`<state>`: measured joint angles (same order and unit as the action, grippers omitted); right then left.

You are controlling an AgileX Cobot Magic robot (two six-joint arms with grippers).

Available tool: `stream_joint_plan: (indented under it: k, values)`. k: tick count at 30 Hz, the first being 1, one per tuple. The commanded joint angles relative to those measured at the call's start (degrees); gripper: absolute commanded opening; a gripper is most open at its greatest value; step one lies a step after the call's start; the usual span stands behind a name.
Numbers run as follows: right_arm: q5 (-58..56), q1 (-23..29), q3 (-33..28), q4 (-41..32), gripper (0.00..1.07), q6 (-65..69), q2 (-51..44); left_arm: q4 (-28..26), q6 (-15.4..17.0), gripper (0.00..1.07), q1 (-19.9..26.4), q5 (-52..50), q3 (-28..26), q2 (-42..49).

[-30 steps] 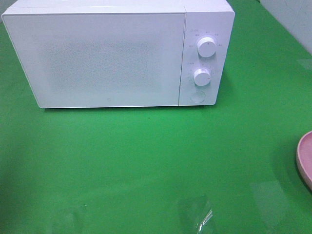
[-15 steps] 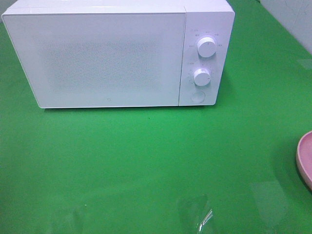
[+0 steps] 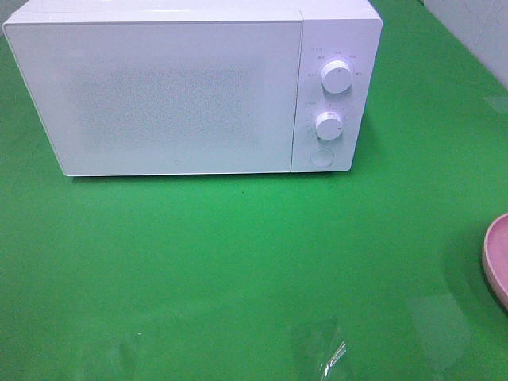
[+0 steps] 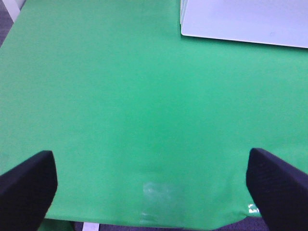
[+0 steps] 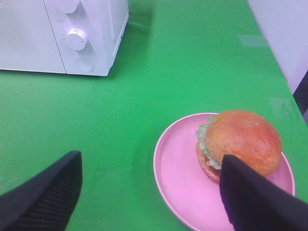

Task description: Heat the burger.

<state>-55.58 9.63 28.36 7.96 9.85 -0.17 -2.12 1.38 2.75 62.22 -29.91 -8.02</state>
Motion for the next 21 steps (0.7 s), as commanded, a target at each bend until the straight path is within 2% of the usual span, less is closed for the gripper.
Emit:
stream_joint_plan:
  k: [1, 6, 21]
  values:
    - [0.52, -0.17, -0.17, 0.00, 0.76, -0.57, -1.55, -0.46, -0.17, 1.01, 0.17, -0.86, 0.29, 4.35]
    - [0.52, -0.17, -0.17, 0.00, 0.76, -0.57, -1.55, -0.46, -0.17, 1.01, 0.17, -0.92, 0.29, 9.97]
    - [0.52, -0.17, -0.17, 0.00, 0.76, -0.57, -1.55, -0.46, -0.17, 1.01, 0.17, -0.92, 0.29, 9.68]
